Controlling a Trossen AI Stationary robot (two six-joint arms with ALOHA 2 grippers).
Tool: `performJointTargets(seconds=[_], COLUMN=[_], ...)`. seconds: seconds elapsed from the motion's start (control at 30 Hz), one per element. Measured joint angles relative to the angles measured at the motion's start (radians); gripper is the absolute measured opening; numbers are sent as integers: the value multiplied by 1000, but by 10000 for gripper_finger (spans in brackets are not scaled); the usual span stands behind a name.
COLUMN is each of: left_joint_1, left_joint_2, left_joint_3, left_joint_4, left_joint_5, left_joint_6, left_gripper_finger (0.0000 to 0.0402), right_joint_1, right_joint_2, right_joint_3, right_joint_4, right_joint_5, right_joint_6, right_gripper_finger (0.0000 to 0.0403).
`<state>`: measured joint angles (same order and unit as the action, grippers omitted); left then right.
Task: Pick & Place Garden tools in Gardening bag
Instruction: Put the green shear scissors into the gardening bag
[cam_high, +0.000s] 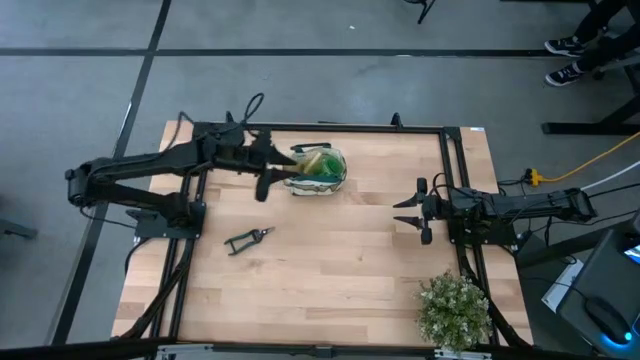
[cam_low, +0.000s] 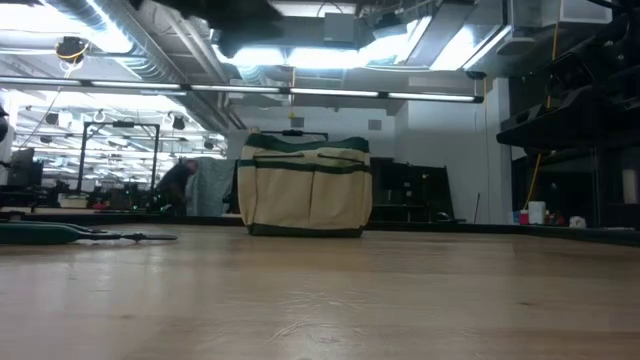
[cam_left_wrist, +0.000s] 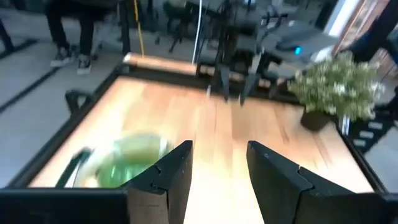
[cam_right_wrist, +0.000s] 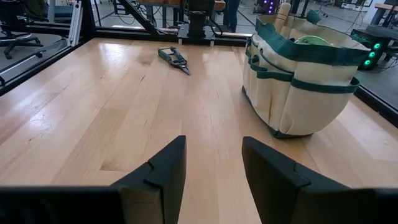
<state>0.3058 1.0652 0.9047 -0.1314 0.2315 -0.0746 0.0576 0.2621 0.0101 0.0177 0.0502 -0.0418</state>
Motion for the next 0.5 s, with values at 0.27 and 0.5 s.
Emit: performJointTargets(seconds=[0.27,0.5], left_joint_1=[-43,-177], left_joint_2=[-166,-221], left_joint_3=[0,0], left_joint_4=[-350,-658], left_joint_5=[-5,-37], left_joint_6=[4,-81], left_gripper_finger=[149,143], right_joint_1=[0,0], right_joint_2=[0,0], right_joint_3=[0,0], right_joint_4=[0,0], right_joint_5=[0,0], right_joint_6=[0,0], right_gripper_finger=[160,160])
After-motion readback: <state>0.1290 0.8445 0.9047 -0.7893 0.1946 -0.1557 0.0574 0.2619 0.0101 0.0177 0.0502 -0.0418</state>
